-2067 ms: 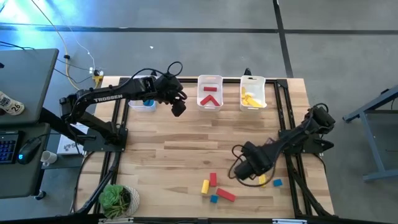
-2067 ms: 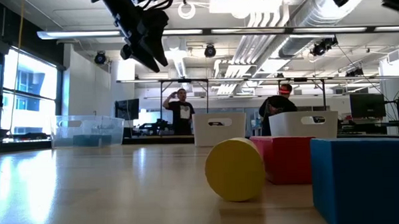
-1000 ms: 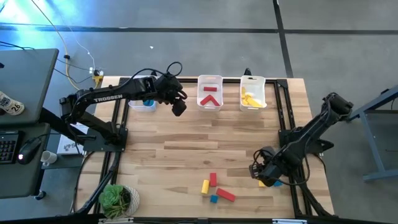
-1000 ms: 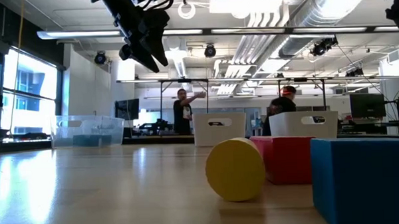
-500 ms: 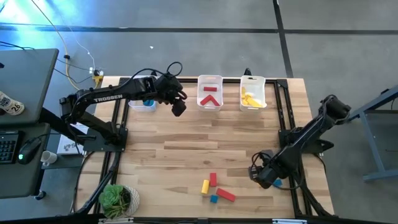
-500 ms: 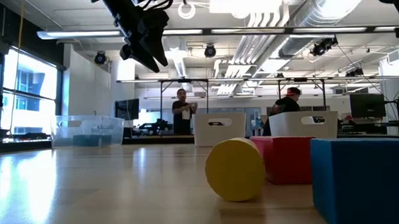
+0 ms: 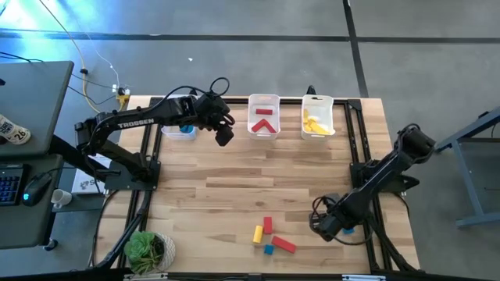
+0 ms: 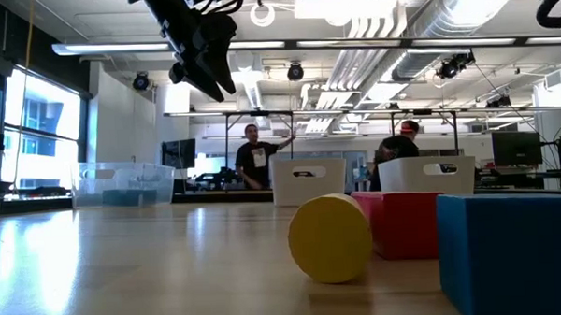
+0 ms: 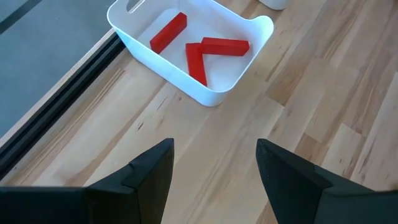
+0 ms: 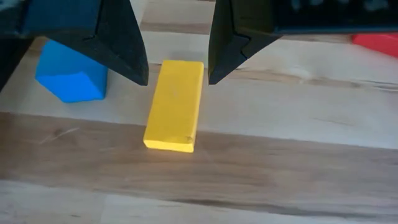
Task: Sort & place blocks by color
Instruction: Put the yellow block into the right white bin
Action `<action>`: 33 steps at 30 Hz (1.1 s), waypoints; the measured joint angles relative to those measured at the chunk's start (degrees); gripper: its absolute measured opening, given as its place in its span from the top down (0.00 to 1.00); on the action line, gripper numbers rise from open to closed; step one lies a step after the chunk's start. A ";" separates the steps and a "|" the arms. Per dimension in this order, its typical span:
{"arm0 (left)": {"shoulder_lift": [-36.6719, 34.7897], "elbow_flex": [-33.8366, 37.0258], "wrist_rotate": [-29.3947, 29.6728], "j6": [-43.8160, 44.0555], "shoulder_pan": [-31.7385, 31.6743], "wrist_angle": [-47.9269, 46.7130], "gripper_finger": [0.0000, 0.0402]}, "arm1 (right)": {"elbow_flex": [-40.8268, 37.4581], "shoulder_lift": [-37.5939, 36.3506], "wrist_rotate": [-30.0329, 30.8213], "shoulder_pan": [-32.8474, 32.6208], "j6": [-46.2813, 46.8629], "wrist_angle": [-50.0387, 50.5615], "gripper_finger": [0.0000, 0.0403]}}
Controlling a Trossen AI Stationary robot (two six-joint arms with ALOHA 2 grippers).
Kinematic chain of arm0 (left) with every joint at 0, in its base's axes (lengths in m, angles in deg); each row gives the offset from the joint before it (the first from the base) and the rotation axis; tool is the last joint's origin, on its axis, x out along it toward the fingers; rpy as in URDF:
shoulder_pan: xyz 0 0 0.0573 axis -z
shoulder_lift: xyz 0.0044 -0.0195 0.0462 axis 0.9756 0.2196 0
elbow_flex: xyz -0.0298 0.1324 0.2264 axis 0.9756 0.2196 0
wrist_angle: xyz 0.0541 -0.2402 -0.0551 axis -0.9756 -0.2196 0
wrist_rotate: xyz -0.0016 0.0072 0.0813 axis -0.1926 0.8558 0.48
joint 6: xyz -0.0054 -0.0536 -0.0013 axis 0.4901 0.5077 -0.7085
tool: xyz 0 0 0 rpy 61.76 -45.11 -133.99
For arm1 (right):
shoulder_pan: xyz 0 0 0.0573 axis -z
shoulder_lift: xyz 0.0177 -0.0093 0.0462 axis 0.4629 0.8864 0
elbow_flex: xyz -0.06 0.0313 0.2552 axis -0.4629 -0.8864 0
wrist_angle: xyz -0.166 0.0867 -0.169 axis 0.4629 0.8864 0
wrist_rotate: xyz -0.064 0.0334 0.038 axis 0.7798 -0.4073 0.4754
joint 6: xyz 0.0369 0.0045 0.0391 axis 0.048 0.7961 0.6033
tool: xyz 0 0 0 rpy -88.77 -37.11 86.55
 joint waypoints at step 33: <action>0.00 0.00 0.44 -4.96 -0.24 4.18 0.46 | 0.04 7.65 -2.96 0.17 0.24 -3.80 0.86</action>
